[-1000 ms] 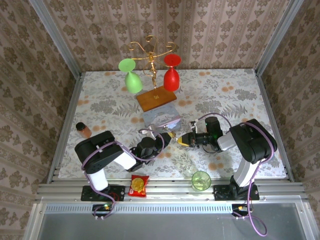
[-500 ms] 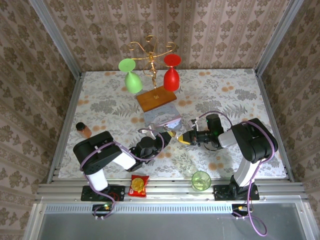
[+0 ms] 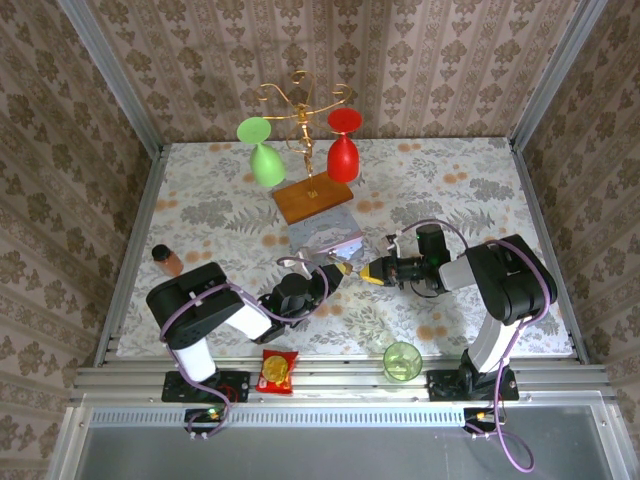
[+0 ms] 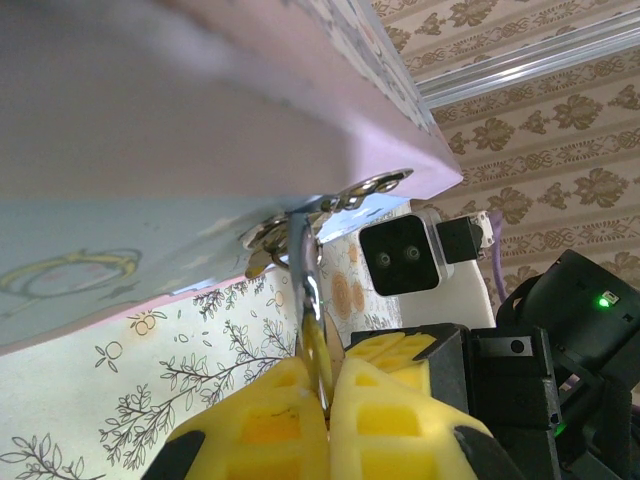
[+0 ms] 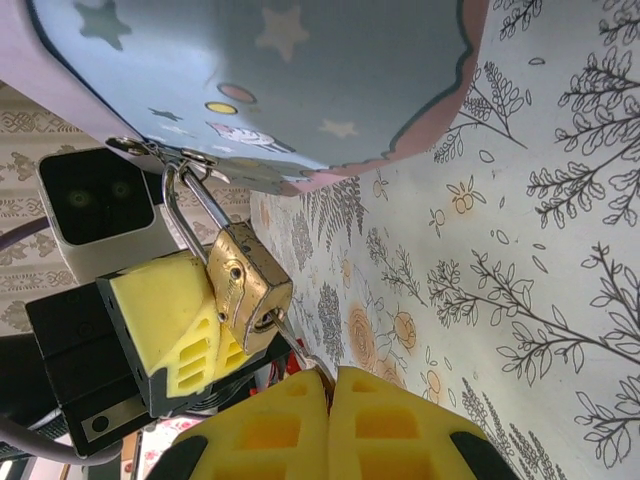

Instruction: Unlock a padlock with a key

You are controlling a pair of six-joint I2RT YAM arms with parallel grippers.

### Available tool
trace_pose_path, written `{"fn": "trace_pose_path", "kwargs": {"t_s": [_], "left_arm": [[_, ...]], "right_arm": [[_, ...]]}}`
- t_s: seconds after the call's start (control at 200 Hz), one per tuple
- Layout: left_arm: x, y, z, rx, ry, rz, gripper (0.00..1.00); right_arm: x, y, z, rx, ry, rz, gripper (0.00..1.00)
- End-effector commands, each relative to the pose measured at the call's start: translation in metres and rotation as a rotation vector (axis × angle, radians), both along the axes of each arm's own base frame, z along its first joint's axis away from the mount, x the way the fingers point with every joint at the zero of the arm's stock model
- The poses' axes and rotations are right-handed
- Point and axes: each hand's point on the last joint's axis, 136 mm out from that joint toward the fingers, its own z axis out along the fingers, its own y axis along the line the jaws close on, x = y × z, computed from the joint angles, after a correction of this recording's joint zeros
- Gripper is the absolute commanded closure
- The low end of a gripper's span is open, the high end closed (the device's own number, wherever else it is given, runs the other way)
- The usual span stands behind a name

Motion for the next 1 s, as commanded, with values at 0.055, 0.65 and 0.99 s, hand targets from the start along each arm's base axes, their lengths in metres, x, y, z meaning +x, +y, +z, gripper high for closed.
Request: {"fn": "trace_pose_path", "kwargs": {"t_s": [0.055, 0.65, 0.99], "left_arm": [[-0.023, -0.025, 0.031, -0.115, -0.03, -0.141, 1.0], [-0.014, -0.024, 0.038, -0.12, -0.055, -0.117, 1.0], [-0.007, -0.035, 0.045, -0.14, -0.066, -0.132, 1.0]], "right_arm": [[0.013, 0.006, 0.005, 0.003, -0.052, -0.016, 1.0], [0.005, 0.009, 0.004, 0.13, 0.012, -0.056, 1.0], [-0.003, 0.007, 0.0, 0.09, 0.03, -0.056, 1.0]]}}
